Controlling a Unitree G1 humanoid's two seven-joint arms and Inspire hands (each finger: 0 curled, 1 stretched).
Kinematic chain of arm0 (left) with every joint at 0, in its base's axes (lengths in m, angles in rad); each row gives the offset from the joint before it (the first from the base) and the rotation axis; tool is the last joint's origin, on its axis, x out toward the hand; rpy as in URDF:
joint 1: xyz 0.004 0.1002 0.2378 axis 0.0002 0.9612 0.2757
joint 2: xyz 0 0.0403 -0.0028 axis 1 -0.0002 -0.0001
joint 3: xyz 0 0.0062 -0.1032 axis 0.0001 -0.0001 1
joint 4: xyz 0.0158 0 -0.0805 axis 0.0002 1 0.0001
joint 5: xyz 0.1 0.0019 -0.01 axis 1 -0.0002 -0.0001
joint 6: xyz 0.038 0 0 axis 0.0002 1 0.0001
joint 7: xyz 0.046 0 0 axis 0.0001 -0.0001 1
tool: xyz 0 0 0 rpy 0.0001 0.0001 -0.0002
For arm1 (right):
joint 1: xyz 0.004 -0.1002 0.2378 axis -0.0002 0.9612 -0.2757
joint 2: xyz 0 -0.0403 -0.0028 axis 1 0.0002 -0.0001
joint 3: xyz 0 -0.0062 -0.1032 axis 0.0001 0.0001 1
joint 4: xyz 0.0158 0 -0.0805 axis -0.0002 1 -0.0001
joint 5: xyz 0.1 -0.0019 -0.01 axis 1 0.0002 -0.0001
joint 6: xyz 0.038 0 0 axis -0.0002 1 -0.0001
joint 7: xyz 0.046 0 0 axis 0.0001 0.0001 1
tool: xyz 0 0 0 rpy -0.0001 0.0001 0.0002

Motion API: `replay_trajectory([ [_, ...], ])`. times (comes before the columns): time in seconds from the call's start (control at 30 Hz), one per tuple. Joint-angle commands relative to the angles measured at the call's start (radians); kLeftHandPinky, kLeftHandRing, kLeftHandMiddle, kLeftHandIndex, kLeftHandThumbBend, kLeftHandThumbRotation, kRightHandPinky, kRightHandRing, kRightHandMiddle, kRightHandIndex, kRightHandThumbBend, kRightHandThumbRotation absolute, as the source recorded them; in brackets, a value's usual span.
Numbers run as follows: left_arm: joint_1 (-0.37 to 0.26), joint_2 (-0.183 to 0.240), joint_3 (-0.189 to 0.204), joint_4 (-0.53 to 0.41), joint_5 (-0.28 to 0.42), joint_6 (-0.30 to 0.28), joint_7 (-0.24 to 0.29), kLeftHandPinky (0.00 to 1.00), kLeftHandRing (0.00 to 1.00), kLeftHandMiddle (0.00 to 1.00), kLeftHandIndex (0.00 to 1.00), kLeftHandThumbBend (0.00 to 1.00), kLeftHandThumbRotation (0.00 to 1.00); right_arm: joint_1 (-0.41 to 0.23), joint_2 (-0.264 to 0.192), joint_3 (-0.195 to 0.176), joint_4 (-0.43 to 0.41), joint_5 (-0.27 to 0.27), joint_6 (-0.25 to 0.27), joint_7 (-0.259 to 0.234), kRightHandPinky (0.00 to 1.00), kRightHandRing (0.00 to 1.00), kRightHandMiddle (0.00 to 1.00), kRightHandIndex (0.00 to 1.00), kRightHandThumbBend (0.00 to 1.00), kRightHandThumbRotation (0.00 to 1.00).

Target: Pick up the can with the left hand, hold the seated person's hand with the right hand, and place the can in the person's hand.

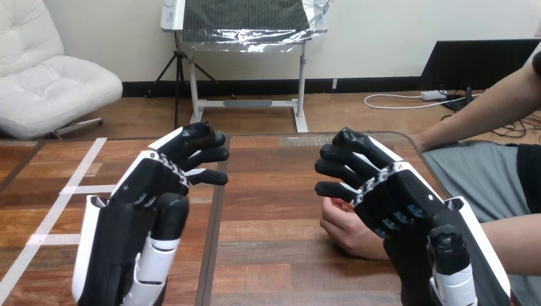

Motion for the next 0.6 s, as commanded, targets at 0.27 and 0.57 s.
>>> replay_trajectory([
  [0.27, -0.071, -0.049, 0.130, 0.006, 0.289, 0.016, 0.127, 0.70, 0.77, 0.78, 0.78, 0.61, 0.87, -0.033, -0.003, -0.014, -0.037, -0.001, -0.020, 0.002, 0.80, 0.85, 0.86, 0.87, 0.73, 0.87],
  [0.57, -0.107, -0.027, 0.166, 0.041, 0.373, 0.058, 0.196, 0.82, 0.88, 0.88, 0.86, 0.83, 0.85, -0.035, 0.000, -0.013, -0.033, 0.001, -0.021, 0.004, 0.80, 0.85, 0.86, 0.88, 0.72, 0.87],
])
